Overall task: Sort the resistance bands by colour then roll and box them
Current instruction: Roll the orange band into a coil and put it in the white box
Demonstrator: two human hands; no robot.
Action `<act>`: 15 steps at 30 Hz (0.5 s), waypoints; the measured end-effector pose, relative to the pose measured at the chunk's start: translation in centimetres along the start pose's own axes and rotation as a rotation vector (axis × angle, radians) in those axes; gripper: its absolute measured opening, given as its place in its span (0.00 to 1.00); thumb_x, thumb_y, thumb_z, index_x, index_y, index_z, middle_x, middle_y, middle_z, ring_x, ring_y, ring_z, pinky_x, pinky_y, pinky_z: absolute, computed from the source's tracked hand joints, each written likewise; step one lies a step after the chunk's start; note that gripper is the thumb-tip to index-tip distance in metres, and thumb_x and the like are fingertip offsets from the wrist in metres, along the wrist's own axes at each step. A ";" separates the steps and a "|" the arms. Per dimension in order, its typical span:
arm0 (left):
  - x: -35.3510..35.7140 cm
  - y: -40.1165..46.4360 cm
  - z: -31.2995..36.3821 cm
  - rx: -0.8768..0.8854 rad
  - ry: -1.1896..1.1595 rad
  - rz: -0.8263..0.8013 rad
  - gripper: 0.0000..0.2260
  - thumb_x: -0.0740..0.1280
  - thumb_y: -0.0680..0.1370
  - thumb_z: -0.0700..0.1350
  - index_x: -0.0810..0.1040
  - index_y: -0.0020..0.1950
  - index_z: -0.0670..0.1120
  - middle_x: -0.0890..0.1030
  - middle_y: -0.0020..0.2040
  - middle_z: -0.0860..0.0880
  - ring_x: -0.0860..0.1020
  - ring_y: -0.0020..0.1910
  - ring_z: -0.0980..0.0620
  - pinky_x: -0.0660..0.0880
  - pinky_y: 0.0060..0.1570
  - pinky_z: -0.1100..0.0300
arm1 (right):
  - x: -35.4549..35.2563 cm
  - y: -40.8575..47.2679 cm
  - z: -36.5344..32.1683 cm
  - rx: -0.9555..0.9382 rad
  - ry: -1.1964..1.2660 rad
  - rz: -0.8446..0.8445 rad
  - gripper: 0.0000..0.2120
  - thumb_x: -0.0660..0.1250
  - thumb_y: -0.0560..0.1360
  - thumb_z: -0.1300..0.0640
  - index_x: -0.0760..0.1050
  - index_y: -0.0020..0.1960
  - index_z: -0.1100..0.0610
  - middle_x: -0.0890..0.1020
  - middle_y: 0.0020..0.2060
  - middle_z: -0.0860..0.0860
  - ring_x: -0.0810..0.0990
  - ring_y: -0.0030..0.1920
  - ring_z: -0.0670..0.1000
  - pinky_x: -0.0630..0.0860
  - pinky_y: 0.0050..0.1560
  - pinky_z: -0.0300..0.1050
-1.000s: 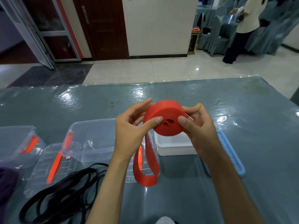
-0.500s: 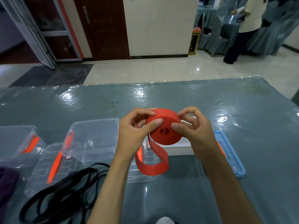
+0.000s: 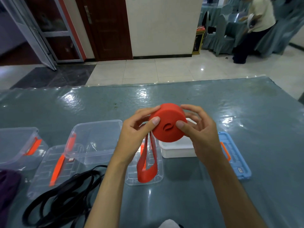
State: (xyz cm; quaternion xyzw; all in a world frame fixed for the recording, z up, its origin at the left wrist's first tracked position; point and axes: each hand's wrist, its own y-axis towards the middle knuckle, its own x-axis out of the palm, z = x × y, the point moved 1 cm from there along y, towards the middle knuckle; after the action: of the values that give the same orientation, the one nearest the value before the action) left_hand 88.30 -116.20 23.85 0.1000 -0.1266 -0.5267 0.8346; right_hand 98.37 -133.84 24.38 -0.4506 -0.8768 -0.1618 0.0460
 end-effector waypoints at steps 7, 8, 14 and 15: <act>0.4 0.2 0.4 0.079 -0.011 0.107 0.12 0.79 0.73 0.45 0.87 0.56 0.51 0.87 0.57 0.45 0.86 0.58 0.47 0.80 0.56 0.60 | 0.2 0.2 -0.3 0.072 -0.063 -0.100 0.17 0.82 0.67 0.54 0.76 0.48 0.50 0.87 0.51 0.61 0.88 0.50 0.64 0.85 0.46 0.52; 0.4 0.1 0.2 0.074 -0.028 0.114 0.11 0.79 0.73 0.45 0.87 0.55 0.50 0.87 0.57 0.44 0.86 0.58 0.46 0.80 0.56 0.60 | 0.1 0.2 -0.6 0.069 -0.053 -0.119 0.18 0.82 0.68 0.54 0.78 0.52 0.49 0.88 0.50 0.60 0.89 0.49 0.63 0.85 0.44 0.50; -1.0 -0.2 0.1 0.018 0.019 -0.032 0.16 0.74 0.79 0.49 0.84 0.67 0.52 0.83 0.62 0.47 0.82 0.62 0.48 0.79 0.58 0.61 | 0.2 0.3 -0.1 0.014 0.005 -0.069 0.19 0.80 0.70 0.55 0.82 0.59 0.46 0.87 0.56 0.54 0.87 0.56 0.56 0.83 0.53 0.48; -1.0 -0.2 0.2 0.026 0.018 -0.007 0.15 0.76 0.78 0.48 0.85 0.64 0.52 0.85 0.60 0.46 0.83 0.60 0.48 0.80 0.56 0.61 | 0.2 0.2 0.0 0.038 -0.004 -0.078 0.16 0.80 0.69 0.54 0.81 0.55 0.46 0.87 0.56 0.55 0.87 0.56 0.57 0.83 0.53 0.49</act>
State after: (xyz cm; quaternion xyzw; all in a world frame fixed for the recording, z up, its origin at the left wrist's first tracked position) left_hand 87.69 -115.38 23.87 0.1158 -0.1255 -0.5272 0.8324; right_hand 98.42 -133.51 24.46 -0.4152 -0.8968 -0.1457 0.0464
